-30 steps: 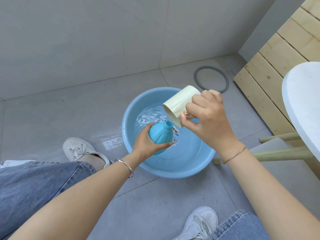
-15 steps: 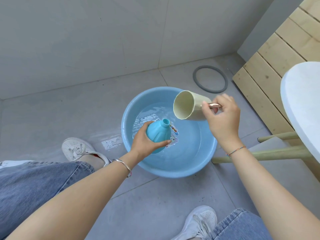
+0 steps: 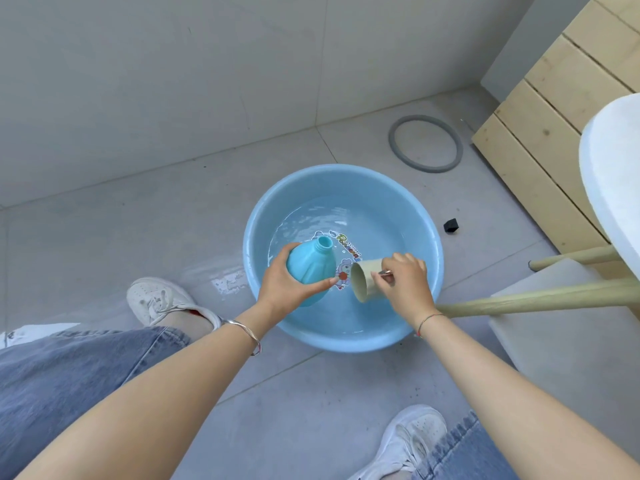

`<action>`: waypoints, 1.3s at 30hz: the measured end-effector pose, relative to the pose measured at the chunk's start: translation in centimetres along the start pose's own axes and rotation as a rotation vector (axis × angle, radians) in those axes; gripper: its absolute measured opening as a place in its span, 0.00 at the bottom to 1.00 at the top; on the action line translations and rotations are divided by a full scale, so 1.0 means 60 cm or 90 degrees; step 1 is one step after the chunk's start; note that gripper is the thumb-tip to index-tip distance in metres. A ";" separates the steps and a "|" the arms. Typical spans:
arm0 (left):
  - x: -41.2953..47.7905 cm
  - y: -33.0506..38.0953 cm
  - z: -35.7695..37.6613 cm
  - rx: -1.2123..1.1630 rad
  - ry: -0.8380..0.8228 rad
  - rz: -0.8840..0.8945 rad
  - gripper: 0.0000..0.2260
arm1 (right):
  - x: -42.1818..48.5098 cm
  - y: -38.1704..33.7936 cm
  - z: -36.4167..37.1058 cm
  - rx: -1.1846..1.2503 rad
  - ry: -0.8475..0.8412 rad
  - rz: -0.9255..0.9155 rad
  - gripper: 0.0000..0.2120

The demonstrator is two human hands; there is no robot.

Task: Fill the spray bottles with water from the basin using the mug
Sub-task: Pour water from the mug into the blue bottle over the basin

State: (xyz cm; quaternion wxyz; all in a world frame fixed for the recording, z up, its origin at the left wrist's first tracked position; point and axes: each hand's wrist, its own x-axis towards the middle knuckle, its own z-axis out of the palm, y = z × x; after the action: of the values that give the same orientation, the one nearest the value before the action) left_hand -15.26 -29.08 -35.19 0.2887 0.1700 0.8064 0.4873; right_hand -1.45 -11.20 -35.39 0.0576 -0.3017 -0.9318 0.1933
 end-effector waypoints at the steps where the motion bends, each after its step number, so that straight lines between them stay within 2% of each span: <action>1: 0.001 -0.002 -0.001 0.001 0.000 -0.003 0.34 | 0.000 -0.001 0.003 -0.010 -0.008 -0.010 0.19; 7: 0.004 -0.009 -0.004 0.002 0.003 -0.015 0.34 | 0.002 -0.006 0.018 -0.059 -0.030 -0.074 0.21; 10: 0.003 -0.007 -0.005 0.003 0.001 -0.017 0.34 | 0.004 -0.005 0.023 -0.021 -0.001 -0.042 0.19; 13: 0.004 -0.006 -0.007 0.005 0.004 -0.012 0.35 | 0.009 -0.007 0.010 0.090 0.058 0.056 0.20; 17: 0.004 -0.004 -0.008 0.001 0.005 -0.003 0.35 | 0.023 -0.024 -0.036 0.339 0.149 0.211 0.20; 19: 0.002 -0.001 -0.008 0.002 0.006 0.003 0.34 | 0.030 -0.038 -0.065 0.415 0.168 0.228 0.20; 23: -0.004 0.008 -0.009 0.011 -0.003 0.014 0.35 | 0.045 -0.069 -0.114 0.446 0.217 0.163 0.19; 28: -0.008 0.021 -0.009 0.018 -0.004 0.029 0.35 | 0.049 -0.102 -0.161 0.366 0.270 0.037 0.21; 39: -0.008 0.032 -0.005 0.013 0.004 0.037 0.36 | 0.040 -0.136 -0.194 0.153 0.309 -0.162 0.14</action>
State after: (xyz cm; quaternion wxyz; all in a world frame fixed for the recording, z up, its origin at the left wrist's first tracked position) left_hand -15.09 -28.65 -33.21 0.2700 0.1948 0.8068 0.4881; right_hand -5.21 -12.06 -21.49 0.3375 -0.2111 -0.8916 0.2157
